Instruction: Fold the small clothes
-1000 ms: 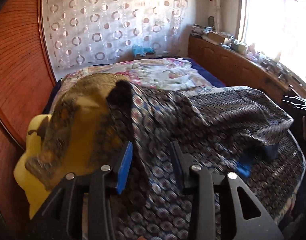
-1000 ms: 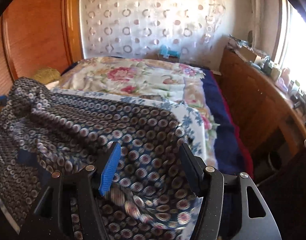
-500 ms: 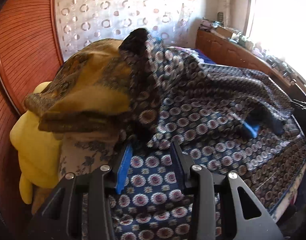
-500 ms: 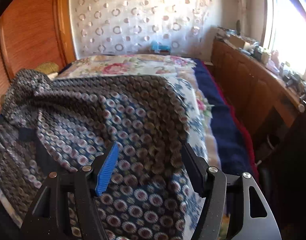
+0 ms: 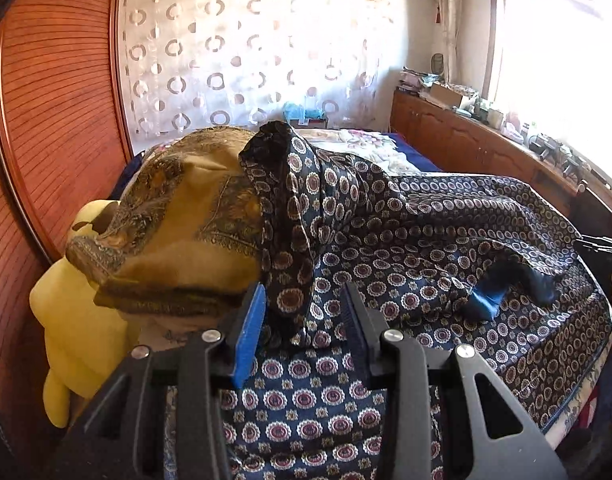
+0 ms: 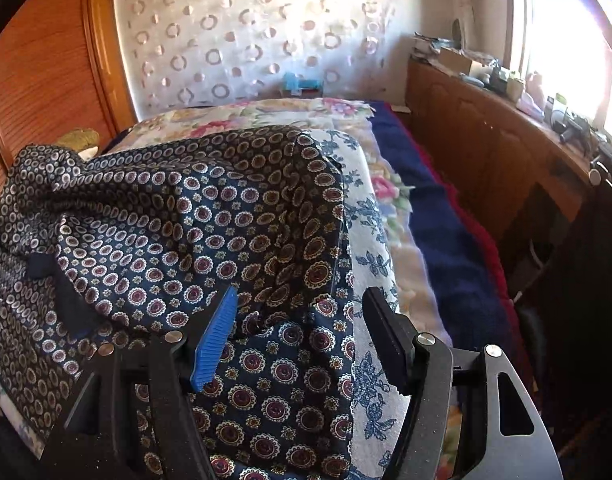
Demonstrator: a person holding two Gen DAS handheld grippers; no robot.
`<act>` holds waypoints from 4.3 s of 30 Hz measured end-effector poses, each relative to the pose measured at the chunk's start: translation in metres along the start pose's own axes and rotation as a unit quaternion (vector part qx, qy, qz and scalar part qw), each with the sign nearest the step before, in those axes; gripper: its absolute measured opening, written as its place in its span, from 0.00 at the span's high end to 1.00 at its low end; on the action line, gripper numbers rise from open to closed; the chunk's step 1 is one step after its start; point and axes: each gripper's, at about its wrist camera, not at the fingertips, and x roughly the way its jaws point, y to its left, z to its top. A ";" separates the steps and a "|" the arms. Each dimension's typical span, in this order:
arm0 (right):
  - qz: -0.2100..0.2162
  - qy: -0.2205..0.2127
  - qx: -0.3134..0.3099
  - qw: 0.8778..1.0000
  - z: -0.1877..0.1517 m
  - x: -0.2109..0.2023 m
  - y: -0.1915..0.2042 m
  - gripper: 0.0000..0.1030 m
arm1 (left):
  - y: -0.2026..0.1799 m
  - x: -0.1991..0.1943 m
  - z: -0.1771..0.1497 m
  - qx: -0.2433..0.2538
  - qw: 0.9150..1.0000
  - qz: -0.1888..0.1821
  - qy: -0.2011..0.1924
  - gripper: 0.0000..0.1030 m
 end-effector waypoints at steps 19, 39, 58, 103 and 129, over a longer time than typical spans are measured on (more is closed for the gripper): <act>0.003 0.019 0.034 0.999 0.017 0.020 -0.020 0.56 | -0.005 0.021 0.018 0.028 0.999 0.013 0.017 1.00; 0.106 -0.051 0.008 0.993 0.013 -0.095 -0.014 1.00 | 0.034 -0.070 0.005 -0.039 0.998 -0.028 -0.039 1.00; 0.062 -0.003 0.012 0.998 -0.036 -0.088 -0.031 1.00 | 0.048 -0.062 -0.056 -0.063 0.997 -0.019 0.027 1.00; 0.195 -0.015 -0.162 0.967 -0.027 -0.064 0.184 0.45 | 0.038 -0.012 -0.070 -0.044 0.996 0.012 0.076 0.63; 0.116 0.043 -0.161 0.979 -0.041 0.017 0.208 0.26 | 0.038 -0.009 -0.078 -0.056 0.994 0.027 0.090 0.63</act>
